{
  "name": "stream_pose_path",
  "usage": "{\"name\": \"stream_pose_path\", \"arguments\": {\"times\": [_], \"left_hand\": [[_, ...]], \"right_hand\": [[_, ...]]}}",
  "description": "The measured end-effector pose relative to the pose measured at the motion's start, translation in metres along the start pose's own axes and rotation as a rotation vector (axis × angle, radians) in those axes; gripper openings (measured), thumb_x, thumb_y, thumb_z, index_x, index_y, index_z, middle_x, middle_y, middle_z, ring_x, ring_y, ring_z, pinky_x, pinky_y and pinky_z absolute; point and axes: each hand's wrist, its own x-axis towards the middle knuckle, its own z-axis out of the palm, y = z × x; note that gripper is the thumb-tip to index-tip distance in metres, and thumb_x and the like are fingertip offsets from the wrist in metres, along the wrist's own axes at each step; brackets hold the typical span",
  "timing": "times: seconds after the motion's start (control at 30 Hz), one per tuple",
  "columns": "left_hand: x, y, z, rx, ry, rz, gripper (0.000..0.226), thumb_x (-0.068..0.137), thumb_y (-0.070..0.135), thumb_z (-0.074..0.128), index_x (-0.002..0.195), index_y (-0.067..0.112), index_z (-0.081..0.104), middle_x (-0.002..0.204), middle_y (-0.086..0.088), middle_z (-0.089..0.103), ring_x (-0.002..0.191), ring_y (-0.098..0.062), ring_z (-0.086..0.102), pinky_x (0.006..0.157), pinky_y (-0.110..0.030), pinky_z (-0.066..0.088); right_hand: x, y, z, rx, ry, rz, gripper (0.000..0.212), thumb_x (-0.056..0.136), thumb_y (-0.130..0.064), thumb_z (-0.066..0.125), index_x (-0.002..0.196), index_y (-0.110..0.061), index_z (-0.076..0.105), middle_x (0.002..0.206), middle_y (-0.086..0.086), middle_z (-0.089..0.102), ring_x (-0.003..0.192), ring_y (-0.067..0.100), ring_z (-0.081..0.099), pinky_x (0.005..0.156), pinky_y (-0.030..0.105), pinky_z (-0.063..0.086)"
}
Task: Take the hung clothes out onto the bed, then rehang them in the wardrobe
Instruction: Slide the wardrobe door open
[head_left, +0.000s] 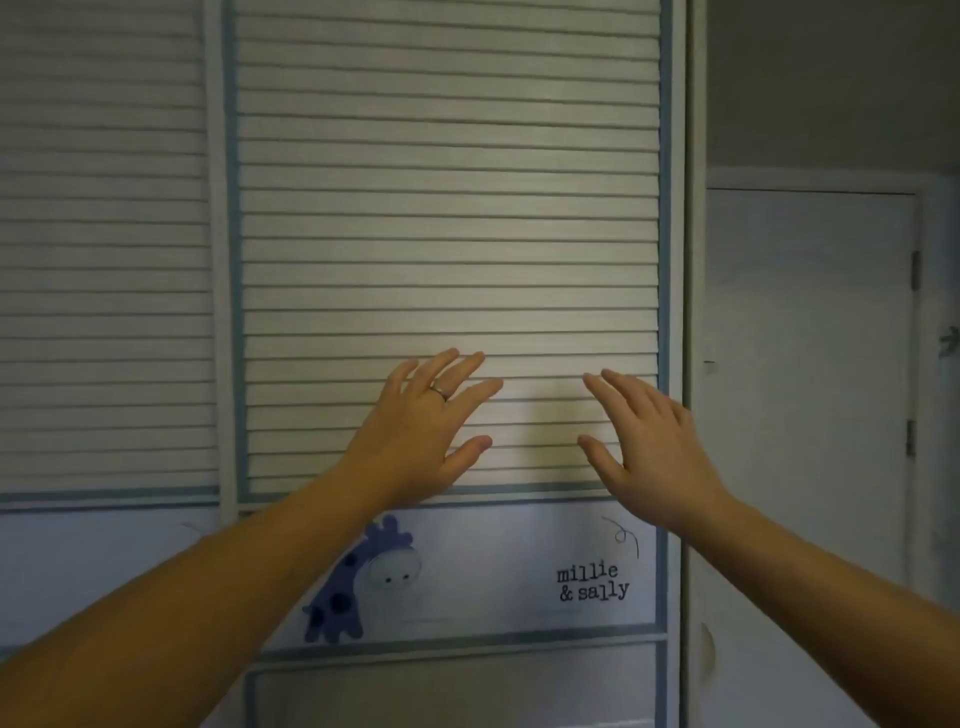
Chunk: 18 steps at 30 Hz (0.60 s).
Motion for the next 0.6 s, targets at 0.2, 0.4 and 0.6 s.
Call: {"name": "stream_pose_path", "arguments": {"times": [0.2, 0.4, 0.6], "left_hand": [[0.057, 0.002, 0.061, 0.109, 0.003, 0.097, 0.058, 0.095, 0.052, 0.040, 0.146, 0.026, 0.044, 0.160, -0.005, 0.030, 0.147, -0.029, 0.027, 0.117, -0.054, 0.025], [0.097, 0.007, 0.105, 0.175, 0.076, 0.106, 0.056, 0.094, 0.048, 0.044, 0.144, 0.024, 0.048, 0.161, -0.008, 0.028, 0.149, -0.032, 0.022, 0.117, -0.055, 0.021], [0.113, 0.007, 0.129, 0.214, 0.169, 0.103, 0.059, 0.096, 0.047, 0.046, 0.151, 0.026, 0.040, 0.164, -0.005, 0.020, 0.151, -0.031, 0.015, 0.119, -0.056, 0.015]], "right_hand": [[0.033, 0.051, 0.050, -0.007, 0.011, -0.062, 0.063, 0.094, -0.052, 0.034, 0.151, -0.028, 0.025, 0.157, 0.001, 0.028, 0.145, 0.021, 0.023, 0.117, 0.049, 0.024], [0.061, 0.088, 0.083, -0.093, 0.073, -0.114, 0.065, 0.095, -0.048, 0.041, 0.154, -0.028, 0.021, 0.164, 0.003, 0.010, 0.151, 0.024, 0.002, 0.121, 0.049, 0.004], [0.073, 0.102, 0.104, -0.155, 0.108, -0.111, 0.066, 0.096, -0.047, 0.038, 0.155, -0.023, 0.020, 0.165, 0.006, -0.001, 0.151, 0.028, -0.004, 0.119, 0.055, 0.007]]}}
